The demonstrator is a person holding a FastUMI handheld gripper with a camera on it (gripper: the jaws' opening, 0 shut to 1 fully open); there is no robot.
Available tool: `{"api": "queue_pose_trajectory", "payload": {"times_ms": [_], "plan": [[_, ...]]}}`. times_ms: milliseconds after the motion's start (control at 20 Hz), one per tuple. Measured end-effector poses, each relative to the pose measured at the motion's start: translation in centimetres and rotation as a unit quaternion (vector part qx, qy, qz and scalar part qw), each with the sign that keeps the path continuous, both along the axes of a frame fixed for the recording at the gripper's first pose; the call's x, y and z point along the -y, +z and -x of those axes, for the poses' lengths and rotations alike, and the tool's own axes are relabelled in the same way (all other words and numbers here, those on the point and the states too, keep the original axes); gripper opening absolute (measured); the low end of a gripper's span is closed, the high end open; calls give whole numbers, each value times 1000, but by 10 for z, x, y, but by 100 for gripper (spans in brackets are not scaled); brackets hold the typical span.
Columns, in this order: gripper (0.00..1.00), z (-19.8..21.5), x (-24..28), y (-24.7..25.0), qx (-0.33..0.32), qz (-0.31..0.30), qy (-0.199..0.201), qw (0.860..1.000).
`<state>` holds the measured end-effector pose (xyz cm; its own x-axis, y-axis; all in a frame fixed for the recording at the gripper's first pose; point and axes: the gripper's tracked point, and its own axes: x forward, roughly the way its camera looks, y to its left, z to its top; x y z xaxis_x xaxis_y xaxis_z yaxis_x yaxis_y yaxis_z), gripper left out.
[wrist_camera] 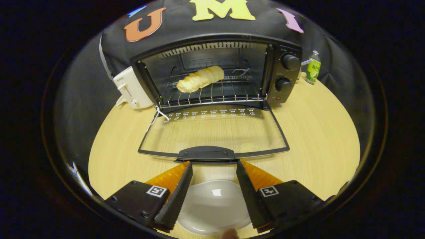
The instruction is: Open the toaster oven, put the food inside, and close the toaster oven door.
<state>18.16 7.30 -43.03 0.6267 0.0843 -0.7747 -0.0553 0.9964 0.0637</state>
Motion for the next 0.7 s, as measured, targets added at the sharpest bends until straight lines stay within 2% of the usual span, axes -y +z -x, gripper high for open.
{"api": "queue_pose_trajectory", "payload": {"times_ms": [300,700], "plan": [[86,-1,1,4,13,32,19,999],[86,-2,-1,25,28,30,-2,999]]}}
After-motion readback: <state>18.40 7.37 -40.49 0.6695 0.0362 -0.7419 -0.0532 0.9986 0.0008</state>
